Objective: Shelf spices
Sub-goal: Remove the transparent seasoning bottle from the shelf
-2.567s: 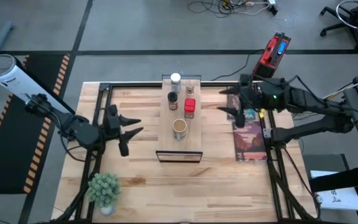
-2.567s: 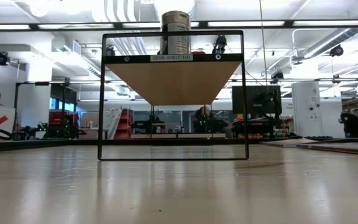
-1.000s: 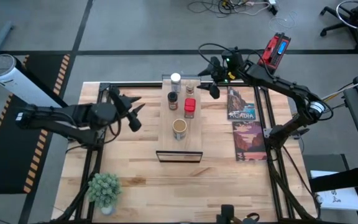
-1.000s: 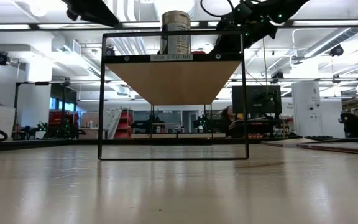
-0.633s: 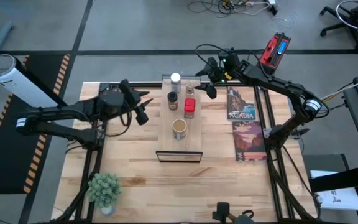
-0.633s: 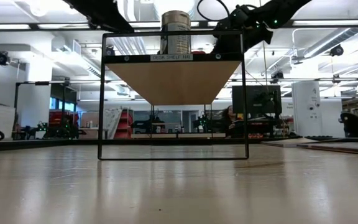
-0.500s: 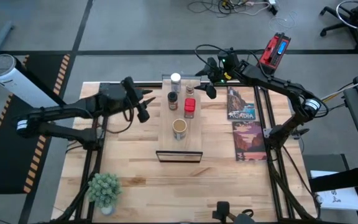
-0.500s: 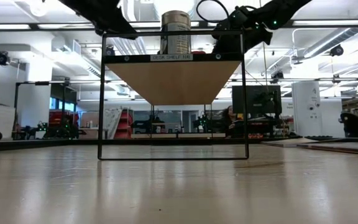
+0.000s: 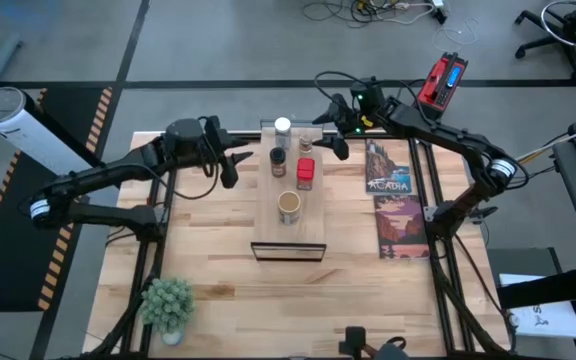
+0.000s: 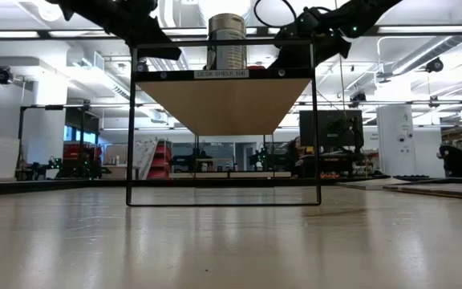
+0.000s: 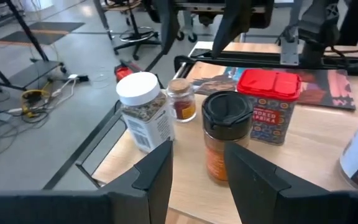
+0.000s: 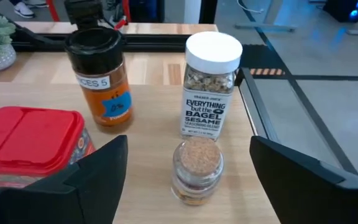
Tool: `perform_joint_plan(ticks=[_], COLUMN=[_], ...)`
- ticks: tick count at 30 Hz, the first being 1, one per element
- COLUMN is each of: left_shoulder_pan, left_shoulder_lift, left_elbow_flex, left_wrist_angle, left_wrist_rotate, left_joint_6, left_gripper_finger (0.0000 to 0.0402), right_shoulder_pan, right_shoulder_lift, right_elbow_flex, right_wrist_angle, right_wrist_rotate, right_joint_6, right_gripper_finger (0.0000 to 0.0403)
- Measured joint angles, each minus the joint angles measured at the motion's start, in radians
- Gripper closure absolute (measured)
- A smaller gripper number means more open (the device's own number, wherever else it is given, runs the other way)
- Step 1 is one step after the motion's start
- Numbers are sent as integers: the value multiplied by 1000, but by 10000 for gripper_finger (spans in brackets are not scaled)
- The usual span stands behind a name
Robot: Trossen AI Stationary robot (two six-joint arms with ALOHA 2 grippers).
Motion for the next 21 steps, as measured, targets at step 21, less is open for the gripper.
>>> perform_joint_plan(ticks=[21], left_shoulder_pan=[10], left_shoulder_lift=[47], left_elbow_flex=[-26], left_wrist_angle=[5], left_wrist_rotate=[61], left_joint_6=[36], left_gripper_finger=[269], right_shoulder_pan=[21], right_shoulder_lift=[110], right_elbow_flex=[88], right_wrist_angle=[-32], right_wrist_rotate=[0], right_joint_6=[-48], right_gripper_finger=[80])
